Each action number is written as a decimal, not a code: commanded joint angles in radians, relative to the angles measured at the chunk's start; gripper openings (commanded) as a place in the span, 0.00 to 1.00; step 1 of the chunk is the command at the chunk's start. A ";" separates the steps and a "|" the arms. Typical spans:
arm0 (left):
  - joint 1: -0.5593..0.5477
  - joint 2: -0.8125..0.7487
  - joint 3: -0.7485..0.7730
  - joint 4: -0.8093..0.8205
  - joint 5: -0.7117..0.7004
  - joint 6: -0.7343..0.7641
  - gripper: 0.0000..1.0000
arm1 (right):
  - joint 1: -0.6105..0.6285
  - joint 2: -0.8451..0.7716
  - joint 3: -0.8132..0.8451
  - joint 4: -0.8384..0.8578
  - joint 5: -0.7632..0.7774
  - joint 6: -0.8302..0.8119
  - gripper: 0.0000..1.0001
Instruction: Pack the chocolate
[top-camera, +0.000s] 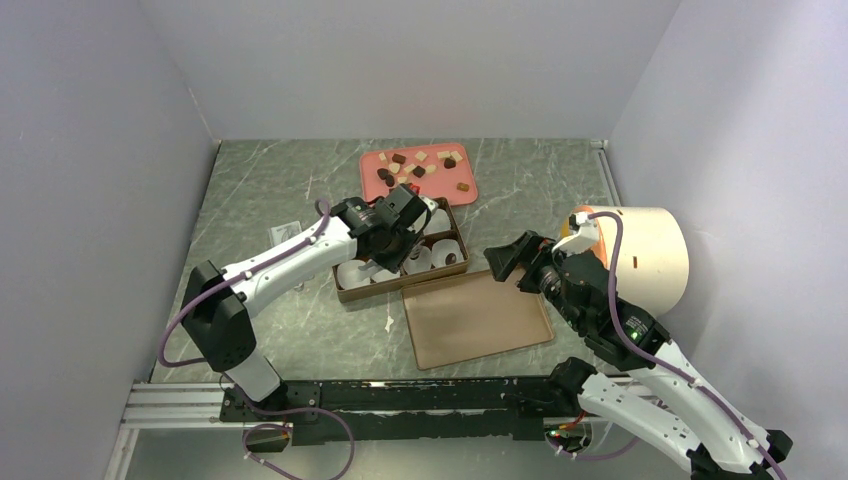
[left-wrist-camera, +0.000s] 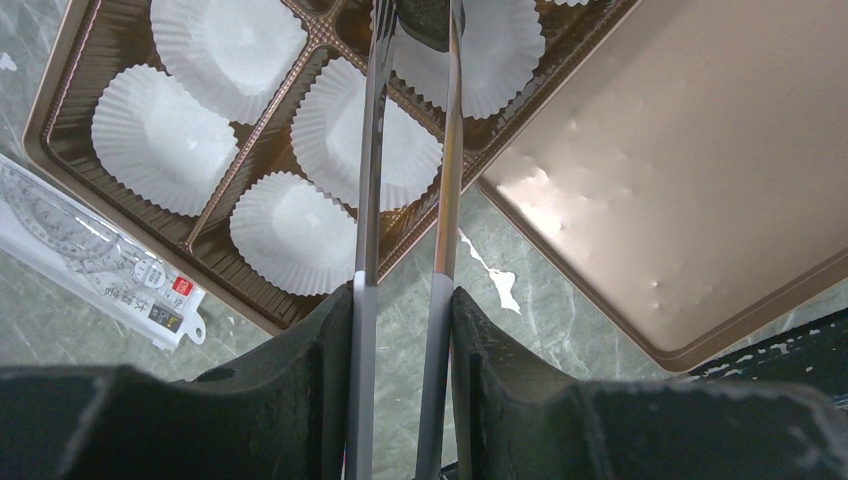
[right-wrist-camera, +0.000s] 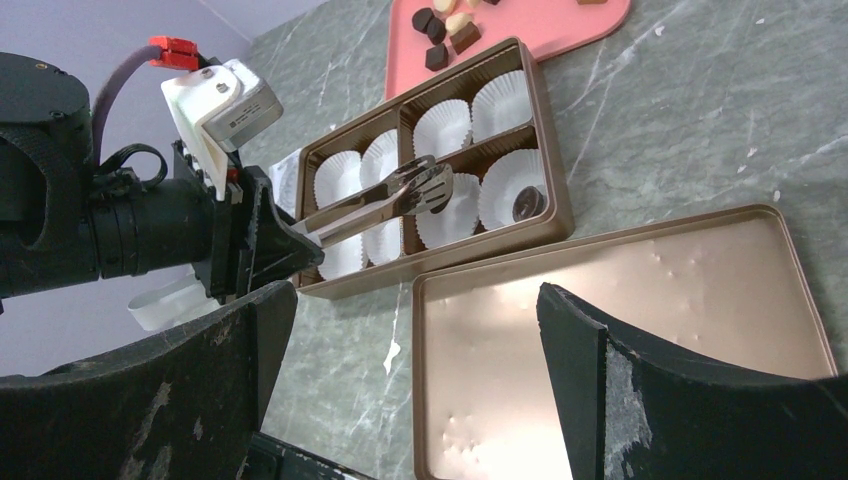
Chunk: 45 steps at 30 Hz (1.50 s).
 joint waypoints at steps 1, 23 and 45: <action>-0.006 -0.007 0.020 0.027 -0.026 0.001 0.35 | -0.002 -0.006 0.004 0.014 0.014 0.005 0.96; -0.006 -0.015 0.031 0.044 0.005 0.006 0.44 | -0.002 -0.007 0.004 0.011 0.023 0.000 0.96; 0.134 0.106 0.333 0.105 -0.038 0.020 0.40 | -0.002 -0.014 0.001 0.009 0.020 0.006 0.96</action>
